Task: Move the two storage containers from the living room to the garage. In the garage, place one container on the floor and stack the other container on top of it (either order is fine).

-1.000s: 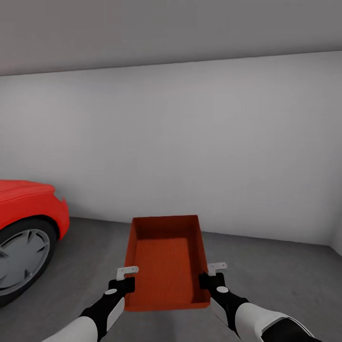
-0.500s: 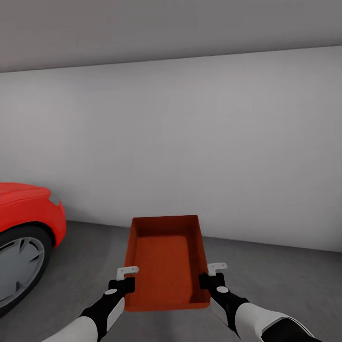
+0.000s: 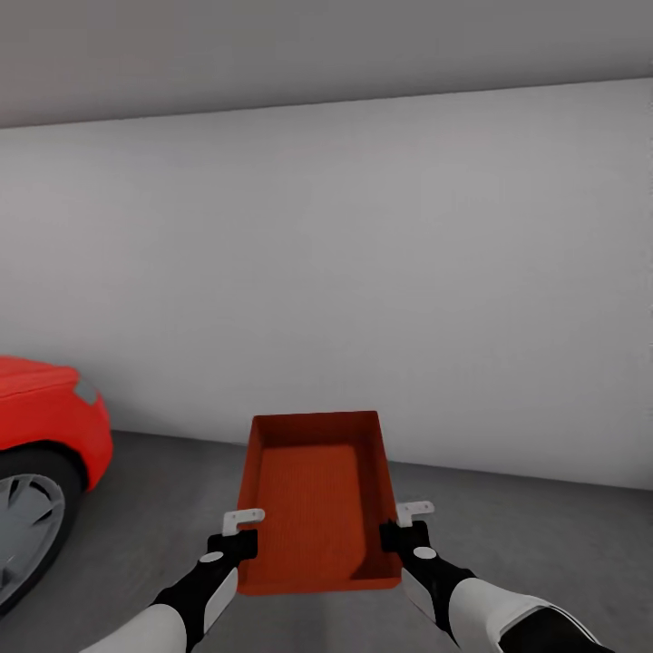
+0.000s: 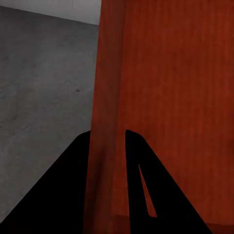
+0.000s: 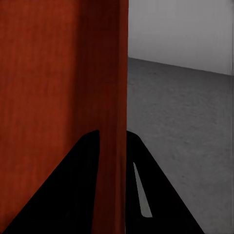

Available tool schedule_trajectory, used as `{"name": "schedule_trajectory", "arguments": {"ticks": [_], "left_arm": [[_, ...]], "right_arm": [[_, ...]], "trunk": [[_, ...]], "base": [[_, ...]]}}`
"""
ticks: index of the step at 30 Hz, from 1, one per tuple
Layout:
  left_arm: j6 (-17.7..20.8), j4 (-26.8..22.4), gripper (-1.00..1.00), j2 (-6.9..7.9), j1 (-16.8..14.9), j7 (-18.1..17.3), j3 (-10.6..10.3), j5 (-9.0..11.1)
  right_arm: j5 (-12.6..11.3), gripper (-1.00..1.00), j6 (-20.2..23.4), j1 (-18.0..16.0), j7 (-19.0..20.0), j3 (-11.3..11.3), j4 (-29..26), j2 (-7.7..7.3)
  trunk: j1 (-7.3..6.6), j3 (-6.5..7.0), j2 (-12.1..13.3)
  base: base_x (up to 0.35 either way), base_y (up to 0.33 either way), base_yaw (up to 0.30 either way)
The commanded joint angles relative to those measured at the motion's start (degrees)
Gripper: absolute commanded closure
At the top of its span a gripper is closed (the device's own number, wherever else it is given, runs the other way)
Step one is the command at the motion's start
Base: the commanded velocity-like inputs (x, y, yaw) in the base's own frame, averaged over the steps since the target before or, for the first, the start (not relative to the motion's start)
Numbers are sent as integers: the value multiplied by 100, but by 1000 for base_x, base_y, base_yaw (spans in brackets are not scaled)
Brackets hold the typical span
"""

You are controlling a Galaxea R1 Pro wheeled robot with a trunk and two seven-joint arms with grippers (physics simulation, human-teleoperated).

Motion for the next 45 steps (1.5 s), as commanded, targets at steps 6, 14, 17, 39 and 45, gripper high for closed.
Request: {"name": "schedule_trajectory", "arguments": {"ticks": [6,14,17,39,45], "left_arm": [[-24,22,100,70,0,171,-2,67],[-24,22,100,68,0,171,-2,67],[-24,22,100,69,0,171,-2,67],[-24,22,100,68,0,171,-2,67],[-24,22,100,70,0,171,-2,67]], "right_arm": [[17,100,-200,-10,-19,-205,-14,4],[17,100,-200,-10,-19,-205,-14,4],[17,100,-200,-10,-17,-205,-14,4],[17,100,-197,-10,-15,-205,-14,4],[17,100,-200,-10,-15,-205,-14,4]], "trunk": [[5,-10,-8],[5,-10,-8],[5,-10,-8],[5,-10,-8],[5,-10,-8]], "base": [[322,2,-254],[322,0,-279],[322,0,-213],[322,0,-10],[322,0,0]]}}
